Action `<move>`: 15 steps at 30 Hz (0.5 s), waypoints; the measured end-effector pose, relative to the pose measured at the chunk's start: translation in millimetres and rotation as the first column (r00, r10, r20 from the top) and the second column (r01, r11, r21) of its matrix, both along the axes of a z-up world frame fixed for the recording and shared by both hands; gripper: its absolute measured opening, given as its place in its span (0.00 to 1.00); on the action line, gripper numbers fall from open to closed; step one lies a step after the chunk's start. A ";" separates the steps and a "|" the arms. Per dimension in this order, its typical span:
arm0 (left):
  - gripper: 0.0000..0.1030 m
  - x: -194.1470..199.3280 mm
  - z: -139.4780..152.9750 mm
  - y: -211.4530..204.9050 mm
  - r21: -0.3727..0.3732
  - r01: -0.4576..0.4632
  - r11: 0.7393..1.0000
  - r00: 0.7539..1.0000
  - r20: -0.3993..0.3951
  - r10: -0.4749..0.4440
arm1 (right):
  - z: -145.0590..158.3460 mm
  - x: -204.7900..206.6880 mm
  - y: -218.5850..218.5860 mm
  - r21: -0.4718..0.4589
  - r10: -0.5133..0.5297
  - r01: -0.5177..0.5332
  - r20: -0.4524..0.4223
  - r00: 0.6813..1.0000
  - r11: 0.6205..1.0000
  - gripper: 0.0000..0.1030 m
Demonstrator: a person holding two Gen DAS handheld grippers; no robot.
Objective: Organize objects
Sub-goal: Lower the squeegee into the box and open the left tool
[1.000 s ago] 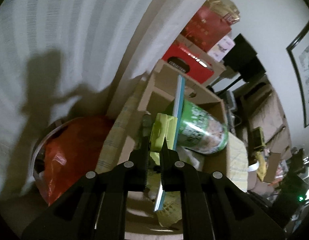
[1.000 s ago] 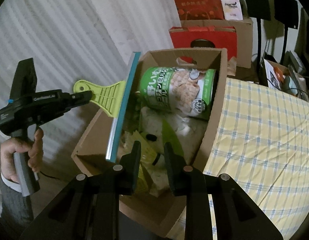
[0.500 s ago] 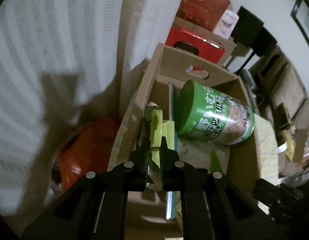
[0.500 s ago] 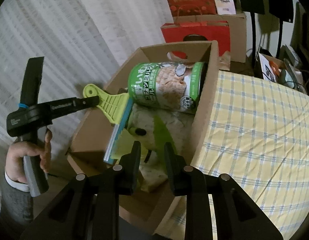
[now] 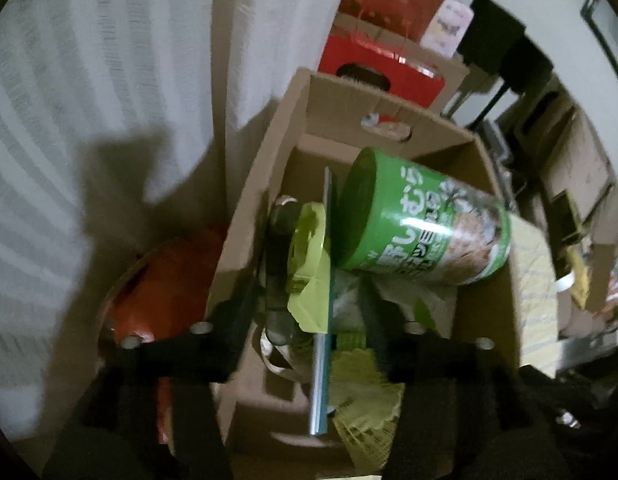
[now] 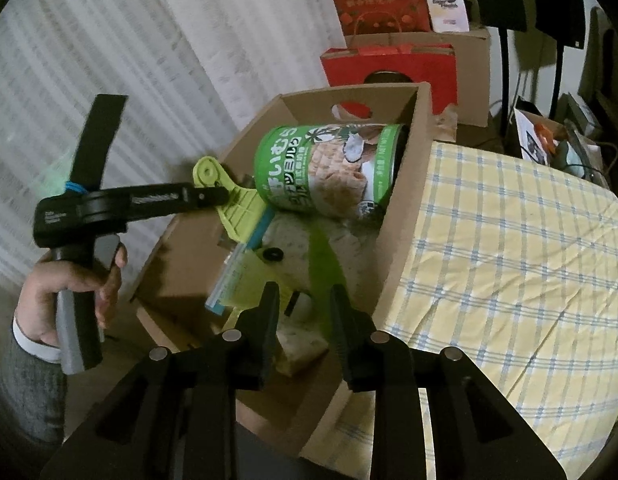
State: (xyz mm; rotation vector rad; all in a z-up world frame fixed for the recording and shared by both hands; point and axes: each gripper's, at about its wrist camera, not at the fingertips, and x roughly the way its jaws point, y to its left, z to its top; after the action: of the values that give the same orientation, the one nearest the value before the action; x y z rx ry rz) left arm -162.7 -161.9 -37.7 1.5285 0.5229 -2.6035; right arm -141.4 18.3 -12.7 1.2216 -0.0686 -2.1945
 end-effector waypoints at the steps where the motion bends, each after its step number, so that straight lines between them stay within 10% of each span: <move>1: 0.49 2.9 3.5 -2.3 0.011 -0.004 1.000 1.000 -0.011 0.004 | 0.3 0.8 1.1 0.001 -0.001 0.001 -0.002 1.000 1.000 0.28; 15: 0.72 59.9 26.0 7.4 0.014 0.039 0.999 0.993 -0.110 -0.037 | 12.4 20.2 23.8 0.064 -0.070 0.077 -0.107 0.992 0.995 0.44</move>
State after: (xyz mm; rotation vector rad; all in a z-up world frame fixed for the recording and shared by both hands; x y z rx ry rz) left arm -102.9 -154.5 -11.7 1.4206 0.5304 -2.7309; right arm -121.2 42.1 -0.3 1.1557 0.0045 -2.3379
